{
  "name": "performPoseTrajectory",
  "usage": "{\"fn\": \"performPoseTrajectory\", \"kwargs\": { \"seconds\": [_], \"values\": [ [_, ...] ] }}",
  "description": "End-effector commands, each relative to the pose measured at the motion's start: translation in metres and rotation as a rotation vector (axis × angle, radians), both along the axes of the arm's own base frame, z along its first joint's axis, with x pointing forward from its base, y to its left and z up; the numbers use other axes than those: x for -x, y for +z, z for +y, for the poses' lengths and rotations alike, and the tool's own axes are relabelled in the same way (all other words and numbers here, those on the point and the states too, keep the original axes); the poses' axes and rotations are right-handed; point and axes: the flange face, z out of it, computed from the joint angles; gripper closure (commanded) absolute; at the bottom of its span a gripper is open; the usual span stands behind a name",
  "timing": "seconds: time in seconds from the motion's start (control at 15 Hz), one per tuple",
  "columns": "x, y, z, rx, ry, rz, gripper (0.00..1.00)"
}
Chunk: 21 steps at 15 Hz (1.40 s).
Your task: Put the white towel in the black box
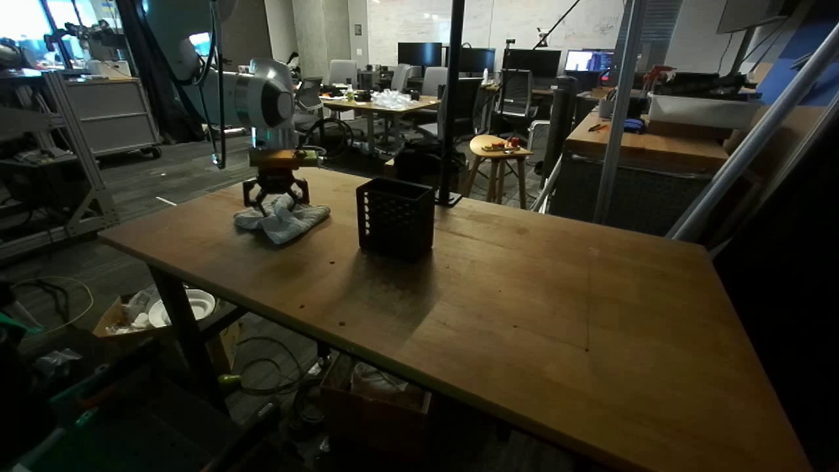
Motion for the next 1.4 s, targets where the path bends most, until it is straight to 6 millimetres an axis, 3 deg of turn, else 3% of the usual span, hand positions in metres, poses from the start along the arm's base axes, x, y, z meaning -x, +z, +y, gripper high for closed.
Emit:
{"fn": "performPoseTrajectory", "kwargs": {
  "seconds": [0.0,0.13,0.67,0.93,1.13,1.33],
  "values": [
    [0.000,0.026,0.003,-0.020,-0.006,-0.031,0.78],
    [-0.004,0.047,0.002,-0.022,-0.014,-0.059,0.92],
    [-0.014,0.125,-0.019,0.003,-0.059,-0.140,0.90],
    [-0.018,0.178,-0.053,0.061,-0.154,-0.152,0.90],
    [-0.021,0.231,-0.096,0.125,-0.282,-0.181,0.90],
    [-0.024,0.272,-0.138,0.180,-0.408,-0.204,0.90]
  ]
}}
